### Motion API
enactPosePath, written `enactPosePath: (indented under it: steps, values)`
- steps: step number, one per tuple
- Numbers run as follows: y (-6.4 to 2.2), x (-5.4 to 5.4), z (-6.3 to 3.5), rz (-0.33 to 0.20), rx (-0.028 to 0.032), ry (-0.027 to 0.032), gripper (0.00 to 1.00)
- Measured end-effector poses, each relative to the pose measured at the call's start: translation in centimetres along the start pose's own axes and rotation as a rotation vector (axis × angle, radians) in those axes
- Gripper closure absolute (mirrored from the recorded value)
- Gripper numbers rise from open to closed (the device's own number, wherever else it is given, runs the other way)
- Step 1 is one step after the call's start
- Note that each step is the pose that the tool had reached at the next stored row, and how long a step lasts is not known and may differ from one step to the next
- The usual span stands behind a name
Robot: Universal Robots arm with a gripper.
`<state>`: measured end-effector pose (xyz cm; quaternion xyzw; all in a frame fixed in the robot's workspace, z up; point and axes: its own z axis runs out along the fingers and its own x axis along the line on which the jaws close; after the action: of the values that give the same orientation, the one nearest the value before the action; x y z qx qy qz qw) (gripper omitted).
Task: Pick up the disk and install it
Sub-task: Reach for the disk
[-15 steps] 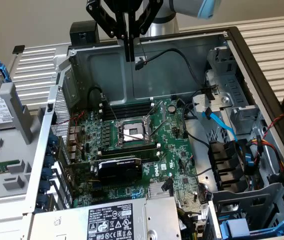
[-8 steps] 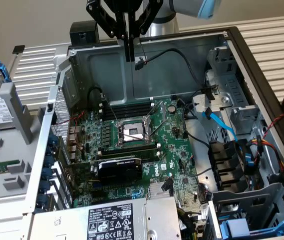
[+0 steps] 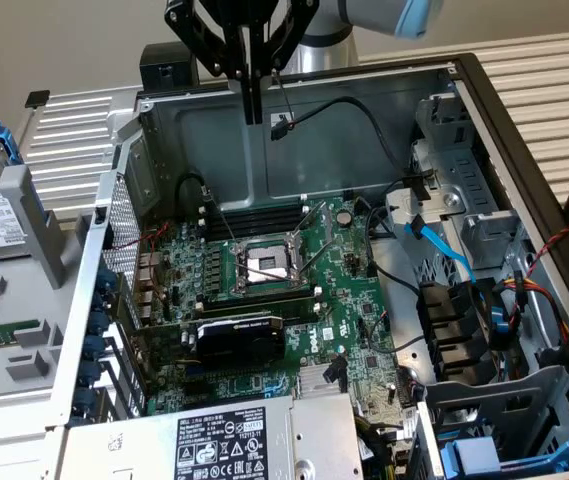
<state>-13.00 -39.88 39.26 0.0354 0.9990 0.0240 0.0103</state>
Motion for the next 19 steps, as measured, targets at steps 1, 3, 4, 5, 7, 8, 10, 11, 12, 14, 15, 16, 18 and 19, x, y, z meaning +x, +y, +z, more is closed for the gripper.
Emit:
enactPosePath:
  steps: [1,3,4,5,7,8,10,11,12,14,15,16,18,19]
  values:
    - [-0.02,0.2,0.00,0.000,-0.0001,-0.0001,0.85]
    - [-0.05,0.7,-0.01,0.000,0.0000,-0.0001,0.85]
    - [-0.06,0.9,-0.02,0.000,-0.0001,-0.0001,0.85]
    - [-0.08,1.1,-0.02,0.000,-0.0001,-0.0001,0.85]
    - [-0.14,1.7,-0.03,0.000,-0.0002,-0.0001,0.85]
    - [-0.16,2.0,-0.05,0.000,0.0000,0.0000,0.85]
    - [-0.20,2.6,-0.07,0.000,0.0000,0.0000,0.85]
    - [-0.23,3.0,-0.07,0.000,-0.0001,0.0000,0.85]
    - [-0.25,3.3,-0.09,0.000,0.0000,0.0002,0.85]
    - [-0.29,4.0,-0.15,0.000,0.0000,0.0007,0.85]
    - [-0.32,4.3,-0.19,0.000,0.0001,0.0014,0.85]
    - [-0.34,4.6,-0.22,0.000,0.0001,0.0016,0.85]
    - [-0.36,5.0,-0.27,0.000,0.0001,0.0018,0.85]
    - [-0.37,5.2,-0.27,0.000,0.0001,0.0018,0.85]
